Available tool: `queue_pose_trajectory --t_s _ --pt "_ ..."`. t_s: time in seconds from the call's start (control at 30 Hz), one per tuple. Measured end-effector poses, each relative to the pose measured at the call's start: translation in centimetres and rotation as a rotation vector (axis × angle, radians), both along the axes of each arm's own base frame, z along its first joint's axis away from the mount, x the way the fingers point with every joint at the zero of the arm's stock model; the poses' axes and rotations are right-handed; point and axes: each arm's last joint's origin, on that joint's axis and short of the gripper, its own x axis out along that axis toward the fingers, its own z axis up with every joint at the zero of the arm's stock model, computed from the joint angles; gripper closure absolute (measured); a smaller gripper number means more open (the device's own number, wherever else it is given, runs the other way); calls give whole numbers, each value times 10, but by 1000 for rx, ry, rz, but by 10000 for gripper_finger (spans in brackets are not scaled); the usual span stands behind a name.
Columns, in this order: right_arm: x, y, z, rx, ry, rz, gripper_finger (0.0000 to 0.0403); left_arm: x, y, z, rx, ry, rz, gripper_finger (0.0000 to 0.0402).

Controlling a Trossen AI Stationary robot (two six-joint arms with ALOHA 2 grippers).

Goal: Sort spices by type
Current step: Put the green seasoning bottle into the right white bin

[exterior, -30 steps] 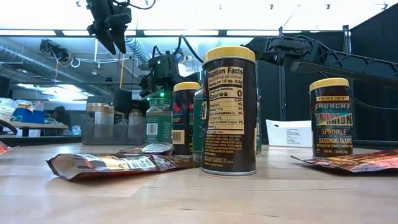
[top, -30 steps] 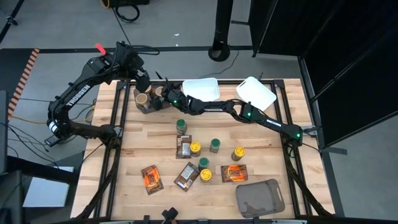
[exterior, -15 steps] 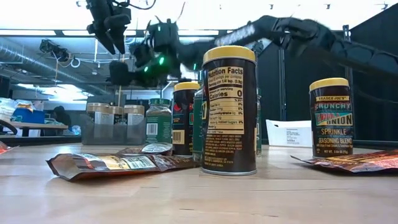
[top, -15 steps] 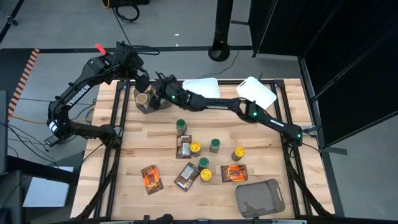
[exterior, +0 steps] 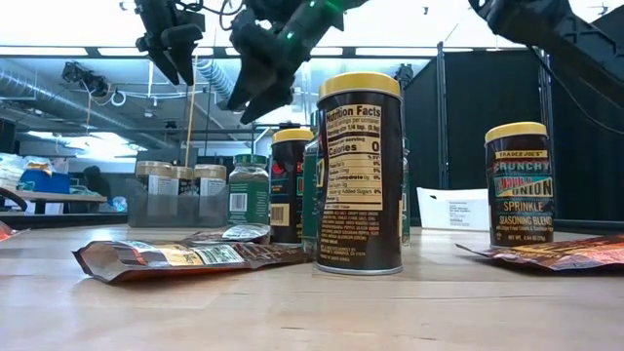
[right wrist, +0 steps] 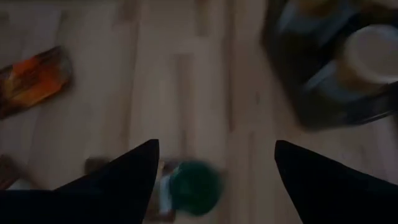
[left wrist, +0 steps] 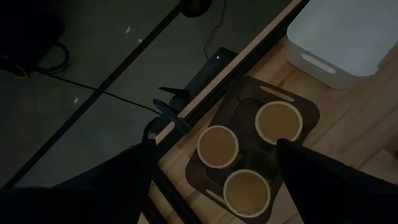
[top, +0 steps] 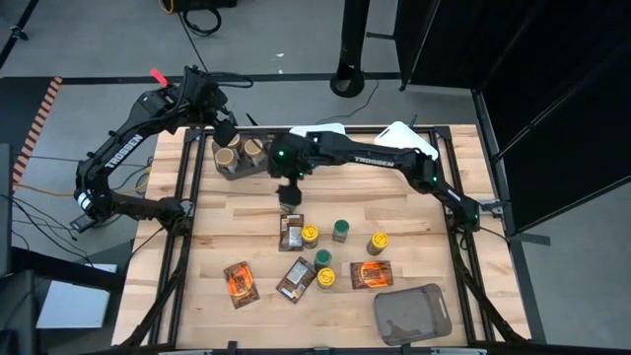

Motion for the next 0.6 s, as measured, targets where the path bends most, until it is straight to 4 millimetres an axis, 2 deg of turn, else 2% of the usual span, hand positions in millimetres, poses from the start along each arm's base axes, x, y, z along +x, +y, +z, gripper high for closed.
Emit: queue_pose_trajectory --t_s 0.2,0.33,0.43,0.6 --pt "2 31 1 -44 19 49 74 0 0 0 -2 -4 6 65" --pt "12 46 -18 -125 54 54 74 0 0 0 -3 -6 8 65" --pt "20 49 -39 -188 83 36 74 0 0 0 -4 -8 9 65" --pt "19 40 -46 -193 99 -14 77 0 0 0 -6 -9 9 65"
